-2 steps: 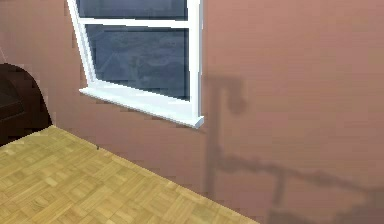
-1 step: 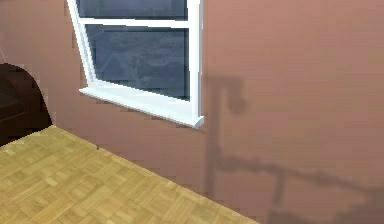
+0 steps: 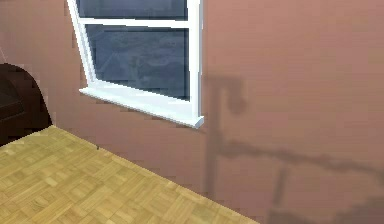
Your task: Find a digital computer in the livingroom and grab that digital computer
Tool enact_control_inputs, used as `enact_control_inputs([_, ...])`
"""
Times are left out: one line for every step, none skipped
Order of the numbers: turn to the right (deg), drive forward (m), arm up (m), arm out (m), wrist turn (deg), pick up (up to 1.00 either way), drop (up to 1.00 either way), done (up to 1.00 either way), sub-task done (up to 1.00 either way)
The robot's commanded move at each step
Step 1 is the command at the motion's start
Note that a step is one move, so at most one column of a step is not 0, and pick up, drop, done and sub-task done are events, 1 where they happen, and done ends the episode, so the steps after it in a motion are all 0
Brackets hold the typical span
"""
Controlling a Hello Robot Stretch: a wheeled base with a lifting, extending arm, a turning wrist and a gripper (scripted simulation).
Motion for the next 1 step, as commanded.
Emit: enact_control_inputs([0.0,0.00,0.00,0.00,0.0,0.00,0.00,1.00,0.00])
